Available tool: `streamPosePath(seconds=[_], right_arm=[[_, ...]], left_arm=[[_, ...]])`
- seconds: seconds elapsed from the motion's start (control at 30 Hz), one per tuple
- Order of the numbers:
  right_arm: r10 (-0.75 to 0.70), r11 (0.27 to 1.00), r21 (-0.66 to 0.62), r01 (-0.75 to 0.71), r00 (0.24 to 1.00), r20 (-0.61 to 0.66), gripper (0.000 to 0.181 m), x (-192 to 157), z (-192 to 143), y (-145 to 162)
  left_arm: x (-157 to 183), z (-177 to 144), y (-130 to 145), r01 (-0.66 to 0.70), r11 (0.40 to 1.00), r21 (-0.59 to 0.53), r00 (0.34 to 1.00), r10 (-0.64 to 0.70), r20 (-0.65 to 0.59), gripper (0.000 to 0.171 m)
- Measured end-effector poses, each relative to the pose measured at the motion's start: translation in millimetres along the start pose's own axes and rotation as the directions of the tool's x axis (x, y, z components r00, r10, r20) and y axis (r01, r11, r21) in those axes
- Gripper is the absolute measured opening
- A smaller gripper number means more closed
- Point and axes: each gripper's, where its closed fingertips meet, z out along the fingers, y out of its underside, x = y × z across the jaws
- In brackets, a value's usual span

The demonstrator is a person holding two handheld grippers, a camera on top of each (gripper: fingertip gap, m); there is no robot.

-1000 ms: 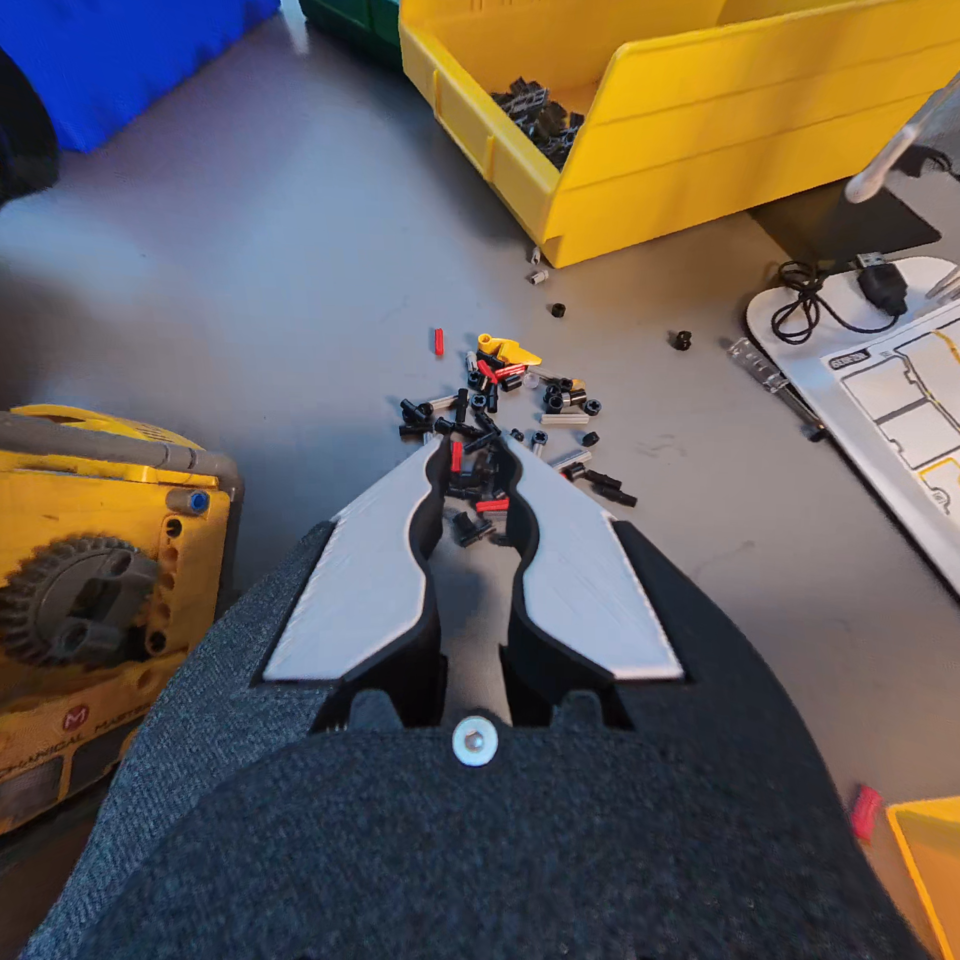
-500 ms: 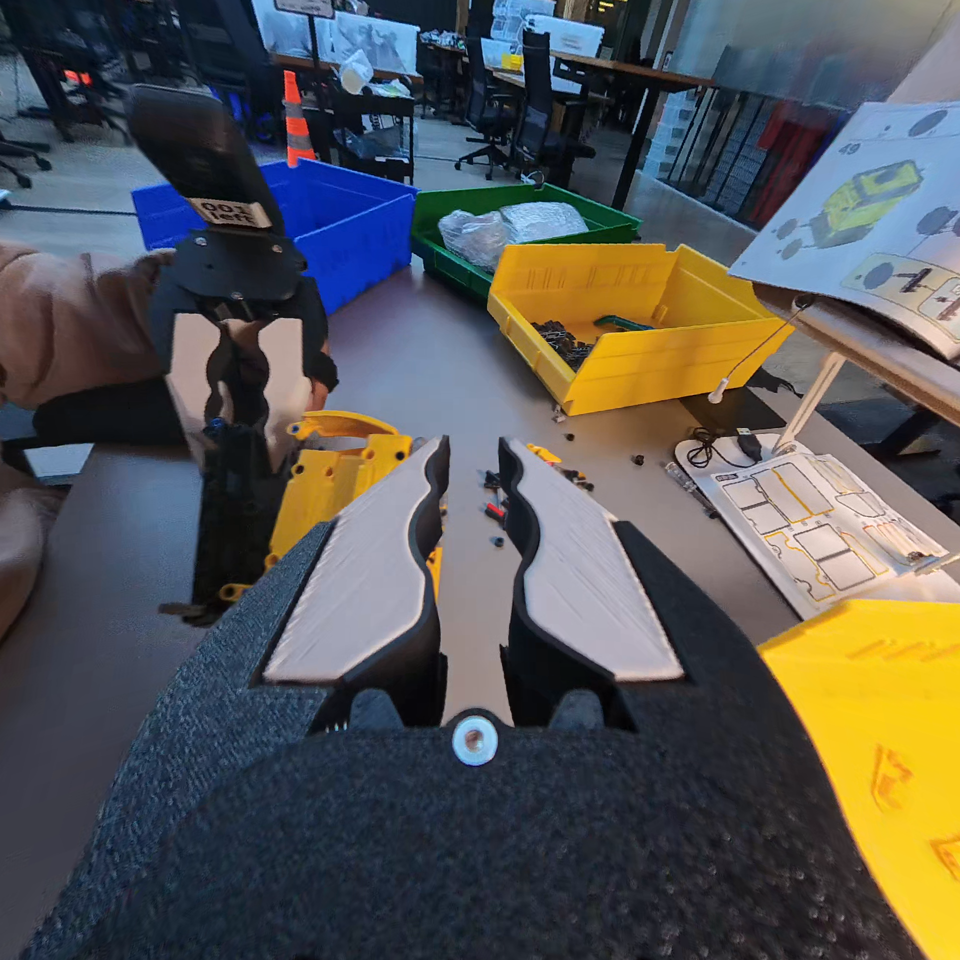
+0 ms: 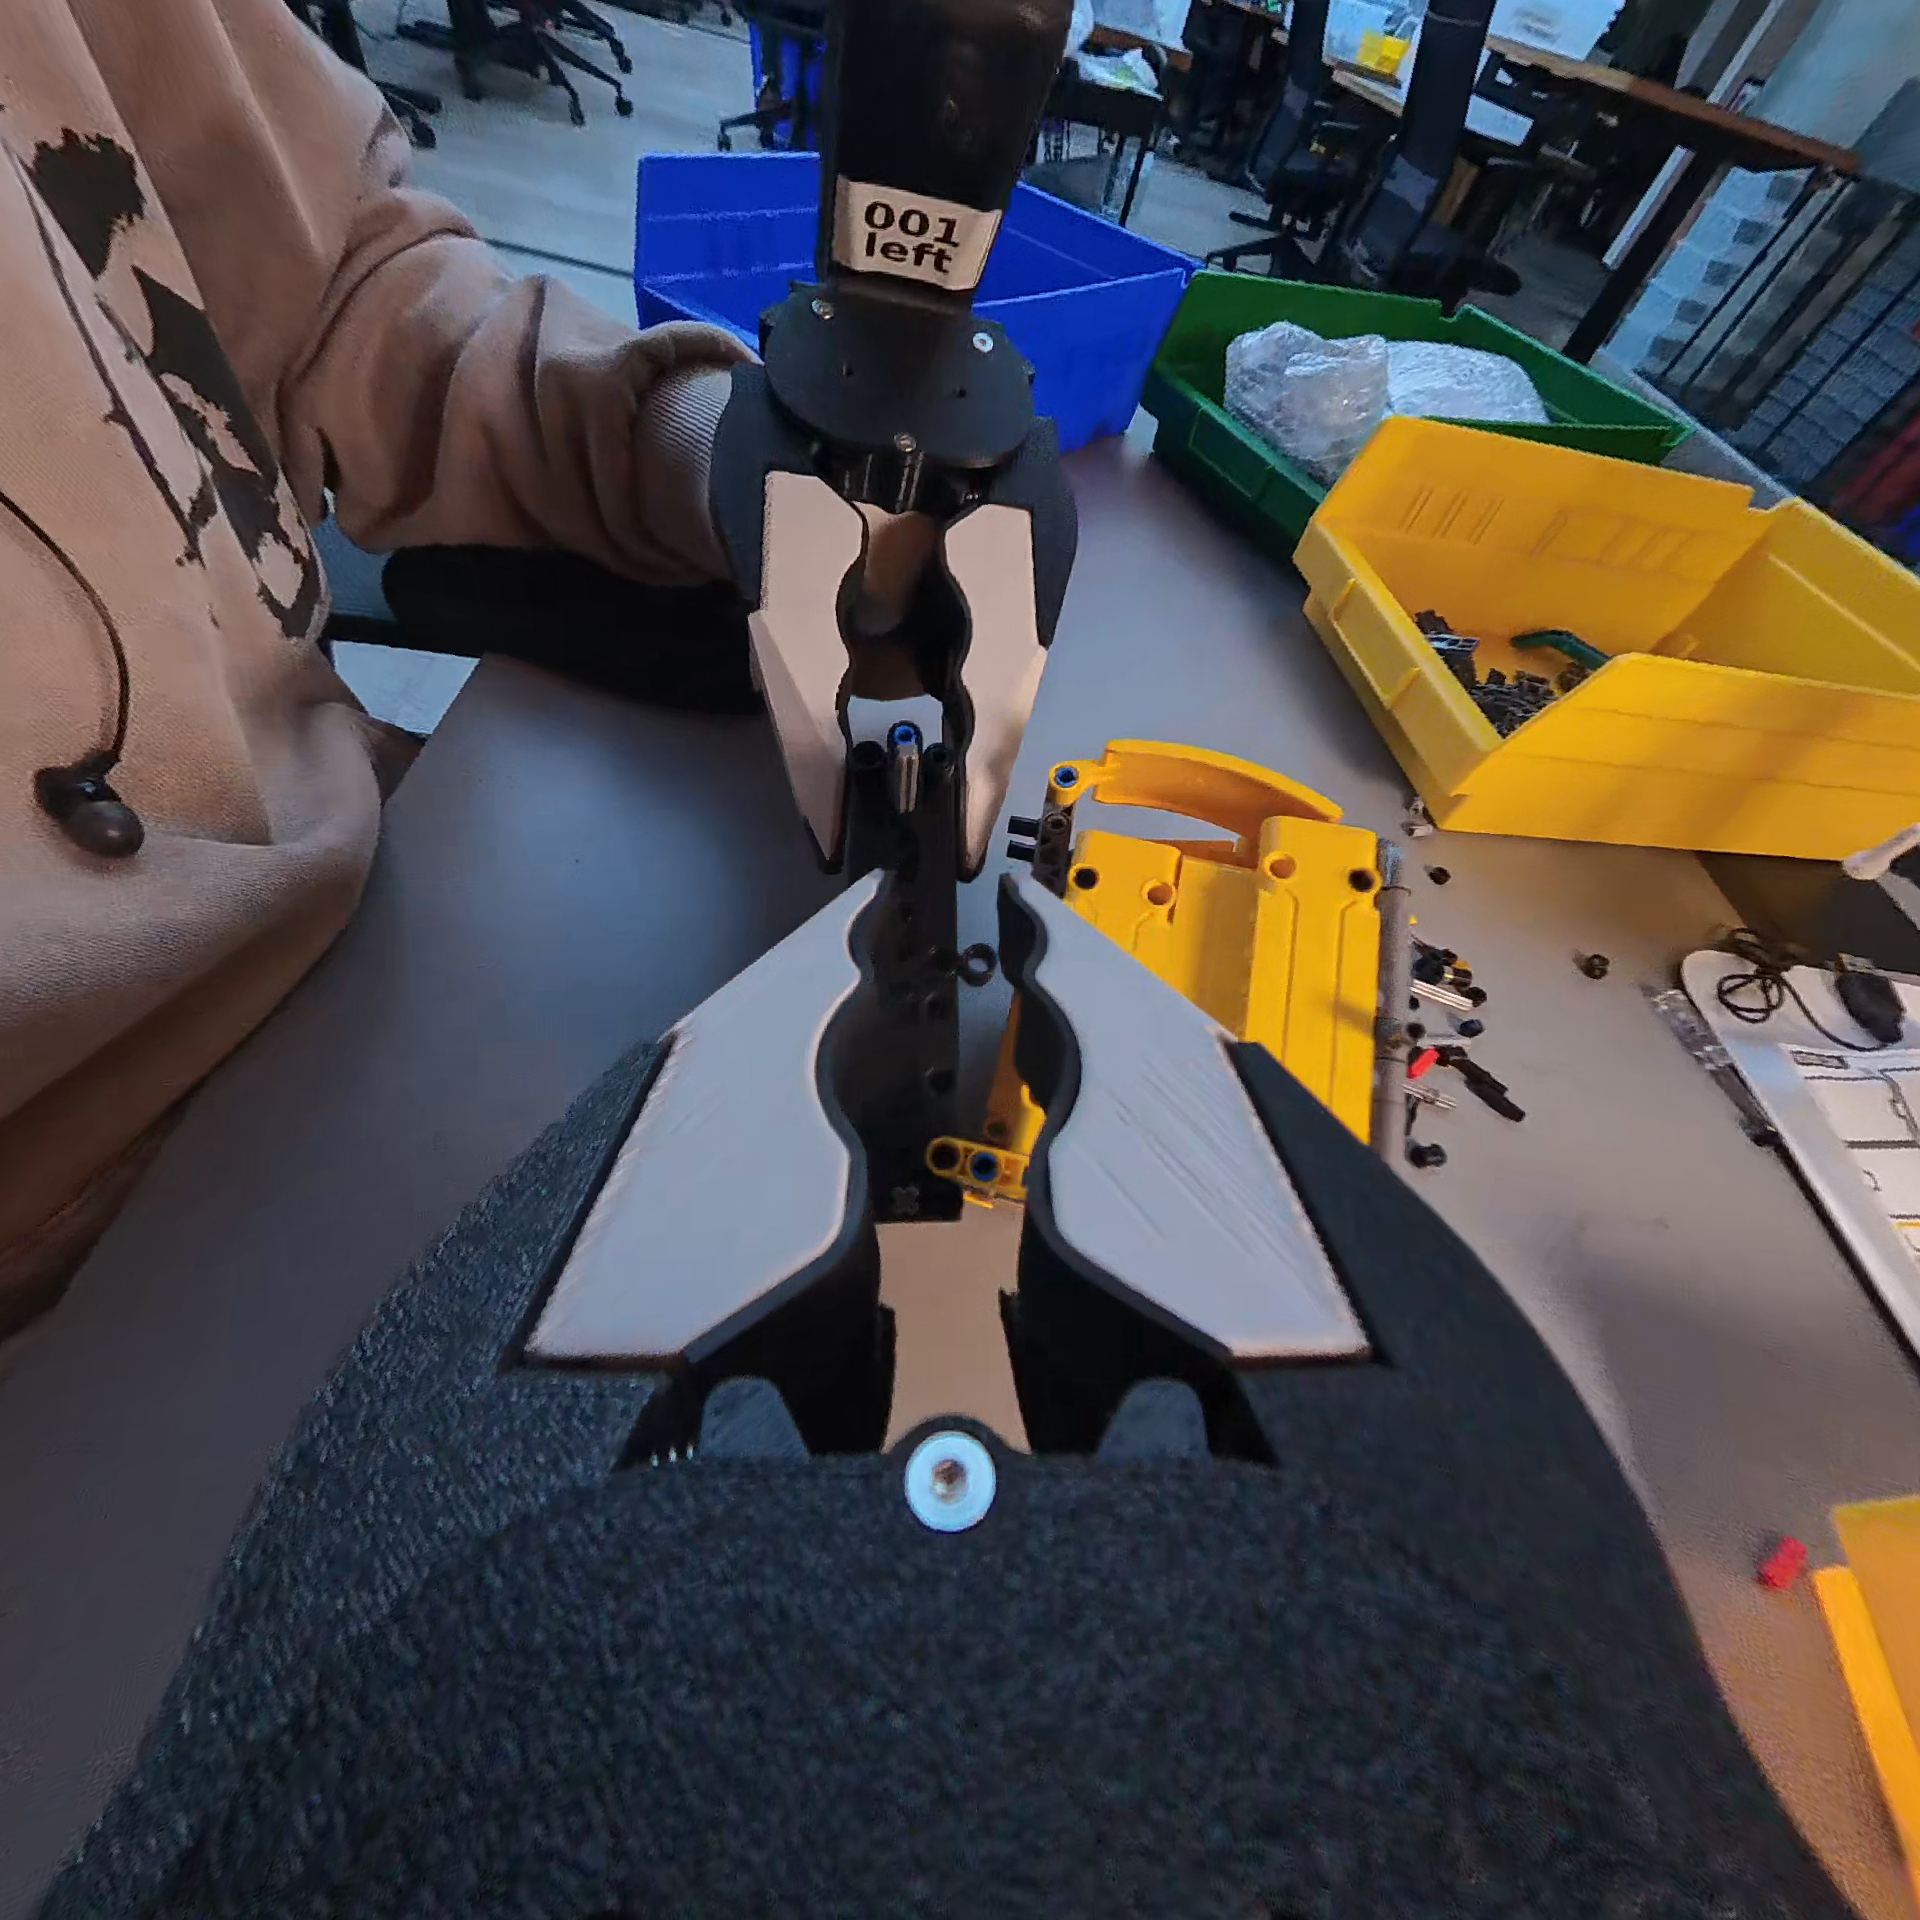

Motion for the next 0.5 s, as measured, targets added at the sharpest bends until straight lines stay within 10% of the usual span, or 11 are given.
streamPosePath(seconds=[0.5], right_arm=[[-0.035,0.997,-0.068,0.035,0.999,-0.001,0.016,-2.8,6.5,19.9]], left_arm=[[-4.7,-3.8,9.4,-0.034,0.999,0.0,0.999,0.034,-0.016,0.027]])
